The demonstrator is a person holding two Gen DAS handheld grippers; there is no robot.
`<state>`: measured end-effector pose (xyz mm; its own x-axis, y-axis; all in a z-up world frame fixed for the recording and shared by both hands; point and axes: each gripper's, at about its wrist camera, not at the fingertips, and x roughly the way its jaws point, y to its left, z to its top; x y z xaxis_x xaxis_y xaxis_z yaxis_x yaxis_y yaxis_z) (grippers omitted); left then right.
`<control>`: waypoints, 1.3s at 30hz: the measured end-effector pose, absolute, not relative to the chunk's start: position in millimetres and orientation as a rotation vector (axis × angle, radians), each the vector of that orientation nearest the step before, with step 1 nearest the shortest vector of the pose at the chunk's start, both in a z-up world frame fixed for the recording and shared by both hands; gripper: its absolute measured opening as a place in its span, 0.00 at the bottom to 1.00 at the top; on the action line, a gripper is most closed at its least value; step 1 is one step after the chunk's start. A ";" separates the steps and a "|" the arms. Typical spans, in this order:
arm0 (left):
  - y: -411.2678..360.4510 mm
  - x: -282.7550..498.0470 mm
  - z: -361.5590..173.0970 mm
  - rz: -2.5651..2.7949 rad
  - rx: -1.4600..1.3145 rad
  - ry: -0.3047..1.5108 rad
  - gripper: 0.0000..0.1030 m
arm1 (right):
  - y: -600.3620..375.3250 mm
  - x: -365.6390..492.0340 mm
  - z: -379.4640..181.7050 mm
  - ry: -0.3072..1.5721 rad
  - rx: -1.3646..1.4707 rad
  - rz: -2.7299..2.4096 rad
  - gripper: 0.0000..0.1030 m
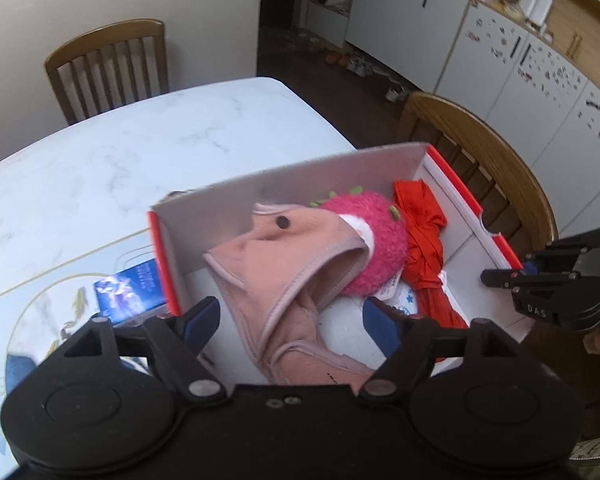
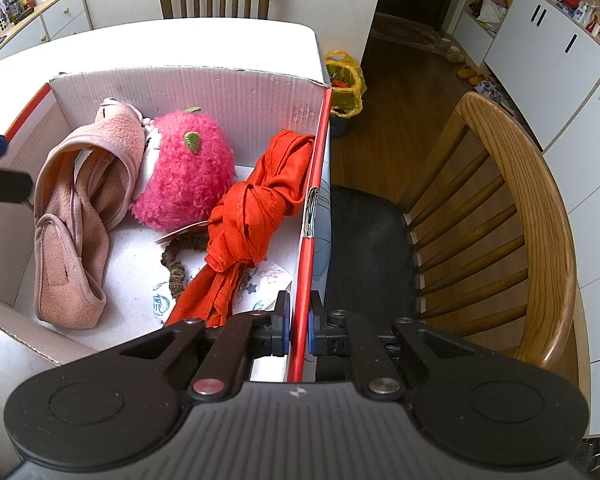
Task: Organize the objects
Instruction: 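Move the left gripper back to the pile over the black cable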
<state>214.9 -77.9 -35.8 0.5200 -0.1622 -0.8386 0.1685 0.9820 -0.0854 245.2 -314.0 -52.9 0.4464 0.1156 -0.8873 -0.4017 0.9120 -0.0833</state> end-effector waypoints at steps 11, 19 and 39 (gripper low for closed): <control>-23.8 195.5 -17.4 -0.085 -0.060 0.959 0.90 | -322.2 239.8 -54.1 1.056 -0.295 0.316 0.07; 24.2 184.0 -21.5 0.027 -0.095 0.955 0.99 | -324.3 239.8 -53.8 1.056 -0.294 0.318 0.07; 71.0 175.7 -103.9 0.118 -0.062 1.062 0.92 | -324.4 238.9 -52.3 1.066 -0.308 0.309 0.08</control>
<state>175.7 71.0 -103.9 0.4813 0.0667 -0.8740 -0.1266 0.9919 0.0060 238.9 -324.4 -52.3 0.4489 0.0981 -0.8882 -0.3915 0.9151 -0.0968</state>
